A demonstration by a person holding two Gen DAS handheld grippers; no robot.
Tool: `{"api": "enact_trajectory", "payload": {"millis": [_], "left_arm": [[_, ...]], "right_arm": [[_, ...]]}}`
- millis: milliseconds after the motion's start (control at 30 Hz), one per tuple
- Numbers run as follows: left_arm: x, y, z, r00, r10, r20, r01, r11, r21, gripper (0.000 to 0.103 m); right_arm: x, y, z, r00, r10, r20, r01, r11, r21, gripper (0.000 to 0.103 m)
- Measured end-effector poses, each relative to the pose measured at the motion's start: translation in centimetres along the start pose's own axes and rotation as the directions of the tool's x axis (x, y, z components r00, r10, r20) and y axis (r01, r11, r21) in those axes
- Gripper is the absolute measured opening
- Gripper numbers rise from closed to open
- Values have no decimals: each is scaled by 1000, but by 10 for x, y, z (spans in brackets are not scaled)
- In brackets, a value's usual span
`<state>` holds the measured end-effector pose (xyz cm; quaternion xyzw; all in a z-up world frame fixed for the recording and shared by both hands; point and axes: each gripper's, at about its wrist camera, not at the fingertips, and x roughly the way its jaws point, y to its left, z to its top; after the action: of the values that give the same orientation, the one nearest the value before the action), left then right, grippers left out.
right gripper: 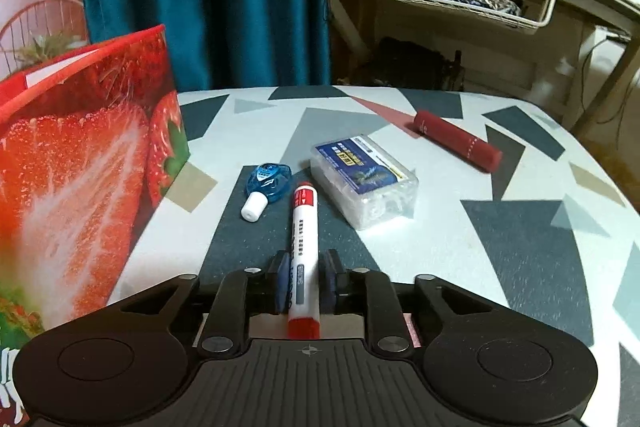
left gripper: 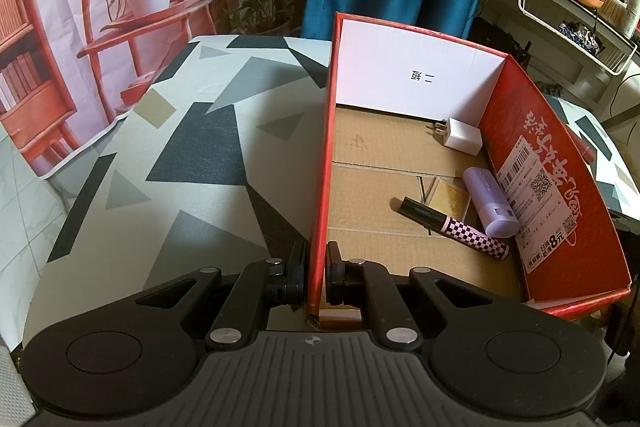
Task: Organize rigid objects
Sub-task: 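Close the right gripper on the marker and lift it, then carry the marker over the shoebox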
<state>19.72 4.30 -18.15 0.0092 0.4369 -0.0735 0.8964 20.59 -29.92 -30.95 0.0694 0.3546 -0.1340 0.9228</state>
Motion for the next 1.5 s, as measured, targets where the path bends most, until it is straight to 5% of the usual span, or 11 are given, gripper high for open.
{"api": "enact_trajectory", "payload": {"millis": [333,467,1167,1500], "left_arm": [[0,-1,1,1000,1,-1,-1,1000,3,10],[0,0,1,1000,-2,1,2,1000,-2,10],[1,0,1,1000,-5,4,5,1000,-8,10],[0,0,-1,1000,-6,8,6,1000,-16,10]], "right_arm": [[10,-1,4,1000,-3,3,3,1000,-15,24],[5,2,-1,1000,5,17,-4,999,-38,14],[2,2,-3,1000,26,17,-25,999,-38,14],[-35,-17,20,991,103,84,-111,990,90,14]]}}
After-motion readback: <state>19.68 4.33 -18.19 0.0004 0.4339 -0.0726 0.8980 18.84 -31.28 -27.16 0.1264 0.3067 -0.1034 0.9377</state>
